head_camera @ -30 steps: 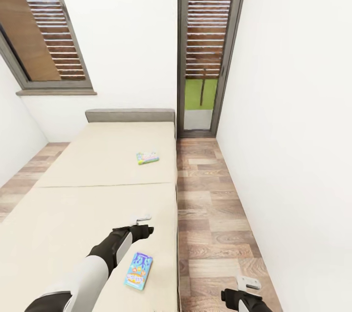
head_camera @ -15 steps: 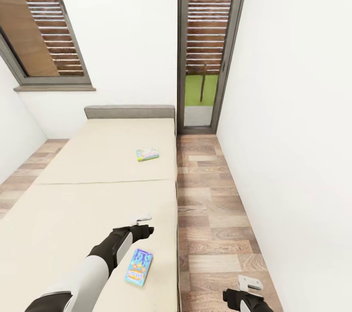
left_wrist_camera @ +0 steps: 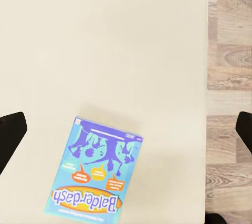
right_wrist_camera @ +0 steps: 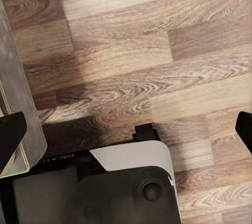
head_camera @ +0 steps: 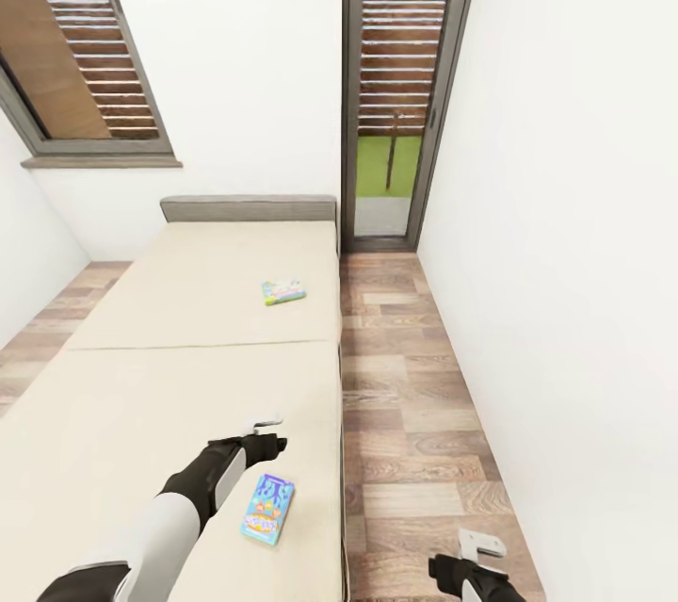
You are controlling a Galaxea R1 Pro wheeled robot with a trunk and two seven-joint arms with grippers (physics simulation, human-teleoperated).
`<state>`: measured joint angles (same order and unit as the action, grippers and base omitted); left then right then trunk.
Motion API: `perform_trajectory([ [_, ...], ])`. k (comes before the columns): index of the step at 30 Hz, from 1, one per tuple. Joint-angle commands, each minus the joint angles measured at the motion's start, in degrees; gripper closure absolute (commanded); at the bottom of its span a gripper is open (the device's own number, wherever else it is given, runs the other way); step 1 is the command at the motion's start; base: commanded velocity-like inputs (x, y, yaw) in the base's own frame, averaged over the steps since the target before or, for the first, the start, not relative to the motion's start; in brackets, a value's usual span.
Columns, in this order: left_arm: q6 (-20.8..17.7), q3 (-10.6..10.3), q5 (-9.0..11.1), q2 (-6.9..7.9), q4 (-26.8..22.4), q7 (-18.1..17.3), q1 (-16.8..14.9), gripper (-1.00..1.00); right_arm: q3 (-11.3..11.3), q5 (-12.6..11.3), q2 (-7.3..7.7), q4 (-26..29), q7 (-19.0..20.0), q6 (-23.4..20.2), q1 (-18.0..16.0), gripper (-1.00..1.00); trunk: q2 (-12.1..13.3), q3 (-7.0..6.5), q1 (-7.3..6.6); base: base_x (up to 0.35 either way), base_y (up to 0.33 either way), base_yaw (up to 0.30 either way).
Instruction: Put all the toys in the child's room - the three board games (two on the bed and one on the table), the two jigsaw puzzles on the table, and the tennis ball on the table - inside the toy box on the table in the child's room.
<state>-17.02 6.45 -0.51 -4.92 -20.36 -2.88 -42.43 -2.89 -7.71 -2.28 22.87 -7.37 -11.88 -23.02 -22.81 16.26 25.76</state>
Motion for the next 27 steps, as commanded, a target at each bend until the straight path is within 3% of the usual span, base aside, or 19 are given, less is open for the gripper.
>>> perform_trajectory([
  [1, -0.4, 0.4, -0.1, 0.0, -0.1, -0.3, 0.0, -1.0, -0.2, -0.5, 0.0, 0.1, -0.2, -0.2, 0.0, -1.0, -0.1, 0.2, 0.03, 0.0, 0.0, 0.0],
  [27, -0.4, 0.4, -0.1, 0.25, -0.1, -0.2, 0.0, -1.0, 0.1, -0.3, 0.03, -0.7, -0.2, 0.2, 0.0, -1.0, -0.1, 2.63, 0.03, 0.0, 0.0, 0.0],
])
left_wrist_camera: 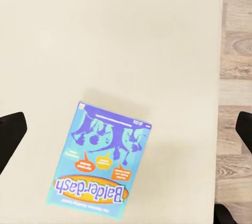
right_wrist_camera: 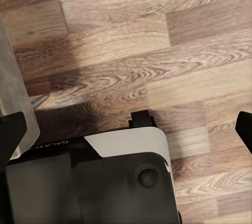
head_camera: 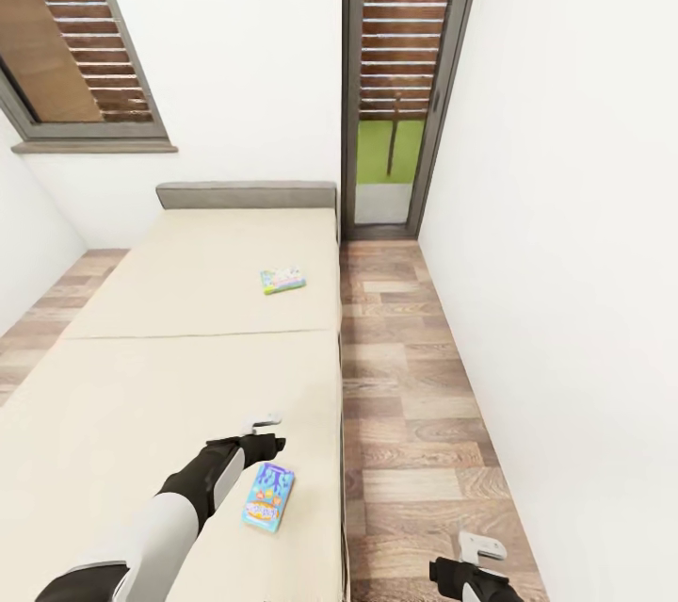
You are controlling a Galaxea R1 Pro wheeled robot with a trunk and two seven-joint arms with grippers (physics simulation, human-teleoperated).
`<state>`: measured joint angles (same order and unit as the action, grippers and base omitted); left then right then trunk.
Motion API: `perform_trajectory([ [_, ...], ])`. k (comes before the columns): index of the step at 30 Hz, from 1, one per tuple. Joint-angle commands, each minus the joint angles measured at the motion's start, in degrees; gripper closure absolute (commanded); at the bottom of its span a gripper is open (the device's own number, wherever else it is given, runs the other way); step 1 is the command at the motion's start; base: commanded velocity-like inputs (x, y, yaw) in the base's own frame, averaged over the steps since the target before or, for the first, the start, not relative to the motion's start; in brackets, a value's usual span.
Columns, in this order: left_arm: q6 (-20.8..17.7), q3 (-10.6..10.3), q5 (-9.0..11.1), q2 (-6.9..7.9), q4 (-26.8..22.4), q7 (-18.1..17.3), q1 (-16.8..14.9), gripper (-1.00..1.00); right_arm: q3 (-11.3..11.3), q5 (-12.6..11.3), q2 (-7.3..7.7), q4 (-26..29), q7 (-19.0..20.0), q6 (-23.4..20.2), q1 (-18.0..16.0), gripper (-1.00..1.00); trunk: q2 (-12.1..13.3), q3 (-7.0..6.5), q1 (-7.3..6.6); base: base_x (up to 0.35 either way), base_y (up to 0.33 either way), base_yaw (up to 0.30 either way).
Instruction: Put all the toys in the child's room - the three board games (two on the bed and one on the table), the two jigsaw puzzles on the table, and the tennis ball on the table - inside the toy box on the table in the child's room.
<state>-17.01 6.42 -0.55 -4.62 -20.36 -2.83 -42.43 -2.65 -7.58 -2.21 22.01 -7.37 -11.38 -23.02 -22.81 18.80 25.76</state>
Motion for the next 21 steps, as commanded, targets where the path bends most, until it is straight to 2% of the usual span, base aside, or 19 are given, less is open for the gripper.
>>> perform_trajectory([
  [1, -0.4, 0.4, -0.1, -0.06, -0.1, -0.3, 0.0, -1.0, -0.2, -0.5, -0.02, 0.1, -0.2, -0.3, 0.0, -1.0, -0.1, 0.19, 0.03, 0.0, 0.0, 0.0],
  [21, -0.4, 0.4, -0.1, -0.07, -0.1, -0.2, 0.0, -1.0, -0.2, -0.5, -0.22, 0.1, -0.2, -0.2, 0.0, -1.0, -0.1, 2.07, 0.03, 0.0, 0.0, 0.0],
])
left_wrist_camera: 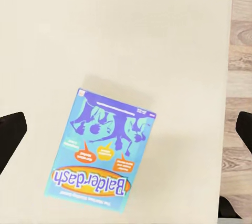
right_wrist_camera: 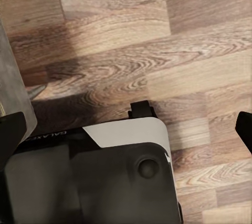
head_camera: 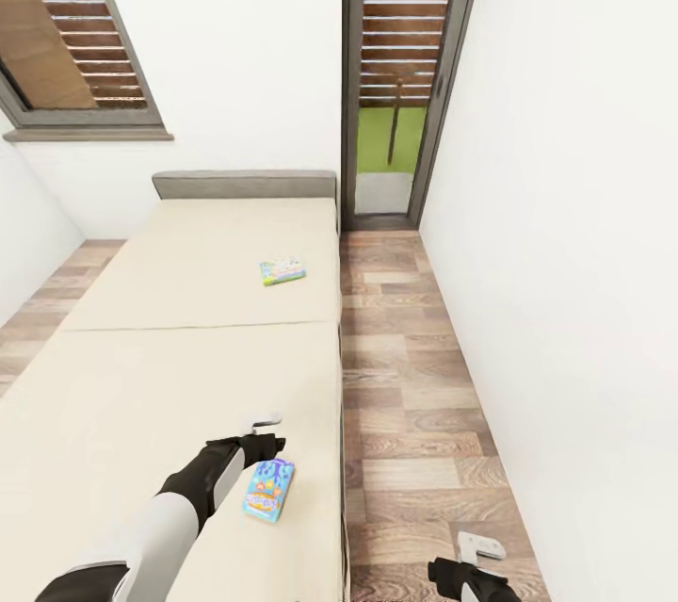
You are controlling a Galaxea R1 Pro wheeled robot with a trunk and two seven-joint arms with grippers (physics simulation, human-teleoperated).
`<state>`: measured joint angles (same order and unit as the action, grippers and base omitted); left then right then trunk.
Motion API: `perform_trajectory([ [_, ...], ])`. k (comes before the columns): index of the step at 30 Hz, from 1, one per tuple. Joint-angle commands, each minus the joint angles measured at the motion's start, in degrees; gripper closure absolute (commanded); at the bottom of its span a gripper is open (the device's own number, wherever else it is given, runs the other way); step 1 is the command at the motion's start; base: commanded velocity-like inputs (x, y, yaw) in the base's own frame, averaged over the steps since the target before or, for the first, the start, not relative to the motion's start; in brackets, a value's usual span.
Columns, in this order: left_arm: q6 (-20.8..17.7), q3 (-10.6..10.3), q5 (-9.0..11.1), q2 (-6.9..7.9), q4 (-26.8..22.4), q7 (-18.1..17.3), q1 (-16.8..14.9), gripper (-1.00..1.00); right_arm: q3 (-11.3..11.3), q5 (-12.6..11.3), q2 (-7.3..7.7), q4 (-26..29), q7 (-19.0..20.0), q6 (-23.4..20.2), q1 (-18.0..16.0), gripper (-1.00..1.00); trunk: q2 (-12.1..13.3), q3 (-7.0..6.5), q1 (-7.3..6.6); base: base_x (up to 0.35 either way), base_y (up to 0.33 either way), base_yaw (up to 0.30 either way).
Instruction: Put all the toys in the child's room - the three board games (two on the bed and one on the table), the two jigsaw puzzles on the table, and the tennis ball on the table - inside the toy box on the table in the child's room.
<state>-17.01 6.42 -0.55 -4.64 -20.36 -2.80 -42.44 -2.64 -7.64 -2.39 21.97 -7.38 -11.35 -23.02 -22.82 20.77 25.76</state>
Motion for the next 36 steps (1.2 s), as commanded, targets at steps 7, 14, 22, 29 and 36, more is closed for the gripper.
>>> perform_trajectory([
  [7, -0.4, 0.4, -0.1, -0.02, -0.1, -0.3, 0.0, -1.0, -0.2, -0.4, -0.17, 0.1, -0.2, -0.3, 0.0, -1.0, -0.1, 0.75, 0.03, 0.0, 0.0, 0.0],
  [14, -0.4, 0.4, -0.1, -0.02, -0.1, -0.3, 0.0, -1.0, -0.3, -0.5, 0.05, 0.1, -0.2, -0.3, 0.0, -1.0, -0.1, 1.41, 0.03, 0.0, 0.0, 0.0],
  [22, -0.4, 0.4, -0.1, -0.1, 0.1, -0.3, 0.0, -1.0, -0.3, -0.5, -0.03, 0.0, -0.2, -0.2, 0.0, -1.0, -0.1, 2.16, 0.03, 0.0, 0.0, 0.0],
  [29, -0.4, 0.5, -0.1, -0.15, 0.2, -0.4, 0.1, -1.0, -0.3, -0.4, -0.04, -0.4, -0.3, -0.2, 0.0, -1.0, -0.1, 2.81, 0.03, 0.0, 0.0, 0.0],
  [36, -0.4, 0.5, -0.1, 0.0, 0.2, -0.3, 0.1, -1.0, -0.3, -0.4, -0.02, -0.4, -0.3, -0.2, 0.0, -1.0, -0.1, 3.47, 0.03, 0.0, 0.0, 0.0],
])
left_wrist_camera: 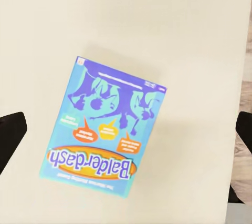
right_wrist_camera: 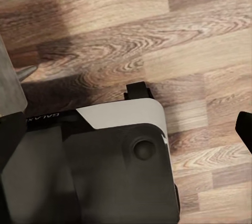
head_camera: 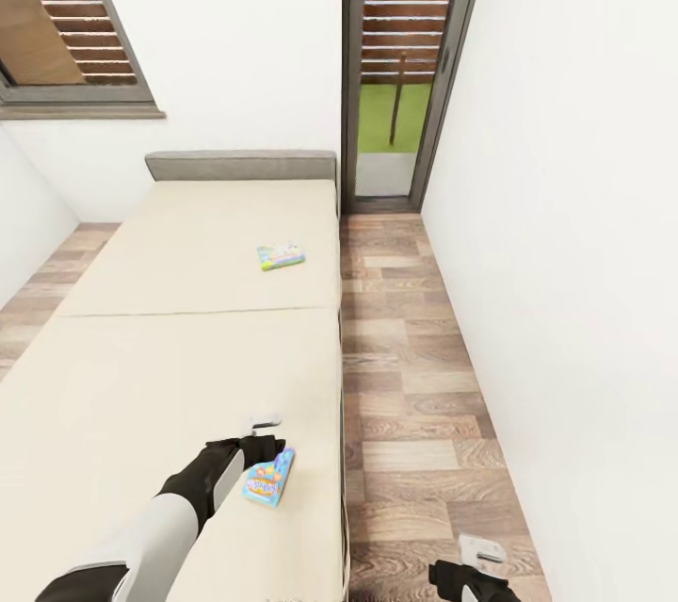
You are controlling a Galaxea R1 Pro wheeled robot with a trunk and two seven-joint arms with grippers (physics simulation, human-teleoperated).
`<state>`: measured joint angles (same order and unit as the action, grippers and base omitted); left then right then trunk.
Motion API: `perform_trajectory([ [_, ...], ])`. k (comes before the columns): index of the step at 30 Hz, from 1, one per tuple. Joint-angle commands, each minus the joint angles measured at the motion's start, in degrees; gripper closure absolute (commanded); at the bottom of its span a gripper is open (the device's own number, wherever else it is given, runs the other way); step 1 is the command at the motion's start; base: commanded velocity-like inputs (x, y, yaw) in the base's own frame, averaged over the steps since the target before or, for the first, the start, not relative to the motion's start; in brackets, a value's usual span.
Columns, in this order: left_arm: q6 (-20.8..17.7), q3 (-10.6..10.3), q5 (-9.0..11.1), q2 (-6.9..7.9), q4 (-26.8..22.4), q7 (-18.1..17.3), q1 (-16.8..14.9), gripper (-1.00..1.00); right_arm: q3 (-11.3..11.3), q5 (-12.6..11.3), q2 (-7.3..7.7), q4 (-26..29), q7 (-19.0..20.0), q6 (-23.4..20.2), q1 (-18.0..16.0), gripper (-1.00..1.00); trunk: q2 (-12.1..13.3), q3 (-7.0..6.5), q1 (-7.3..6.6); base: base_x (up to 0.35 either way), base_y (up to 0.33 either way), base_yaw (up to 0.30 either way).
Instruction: Put all the toys in the child's room - the three board games (two on the bed and one on the table), the two jigsaw puzzles on the table, and the tennis ball on the table - inside the toy box on the table in the child's room.
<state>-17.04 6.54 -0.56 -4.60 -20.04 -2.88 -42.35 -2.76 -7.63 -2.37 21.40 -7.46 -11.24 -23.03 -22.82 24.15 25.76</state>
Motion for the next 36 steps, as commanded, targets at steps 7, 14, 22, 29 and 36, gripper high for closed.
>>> perform_trajectory([
  [7, -0.4, 0.4, -0.1, -0.05, -0.2, -0.2, 0.0, -1.0, -0.4, -0.6, 0.04, 0.2, -0.2, -0.7, 0.0, -1.0, -0.1, 0.74, 0.03, 0.0, 0.0, 0.0],
  [14, -0.6, 0.7, -0.1, -0.03, -0.5, -0.3, -0.1, -1.0, -0.5, -0.5, 0.47, 0.9, -0.2, -4.0, -5.3, -1.0, -0.1, 1.4, 0.03, 0.0, 0.0, 0.0],
  [22, -1.7, 1.0, 0.0, -0.07, -1.5, 0.0, -1.7, -1.0, -0.5, -0.2, 0.7, 1.3, -0.2, -6.7, -11.9, -1.0, -0.1, 2.15, 0.03, 0.0, 0.0, 0.0],
  [29, -8.5, 1.0, 0.0, 0.02, -2.1, 0.2, -8.8, -1.0, -0.4, -0.1, 0.66, 2.1, -0.2, -6.3, -13.1, -1.0, -0.1, 2.8, 0.03, 0.0, 0.0, 0.0],
  [36, -10.7, 1.0, 0.0, 0.01, -2.2, 0.3, -13.1, -1.0, -0.2, -0.1, 0.84, 3.6, -0.1, -6.4, -13.3, -1.0, -0.1, 3.46, 0.03, 0.0, 0.0, 0.0],
])
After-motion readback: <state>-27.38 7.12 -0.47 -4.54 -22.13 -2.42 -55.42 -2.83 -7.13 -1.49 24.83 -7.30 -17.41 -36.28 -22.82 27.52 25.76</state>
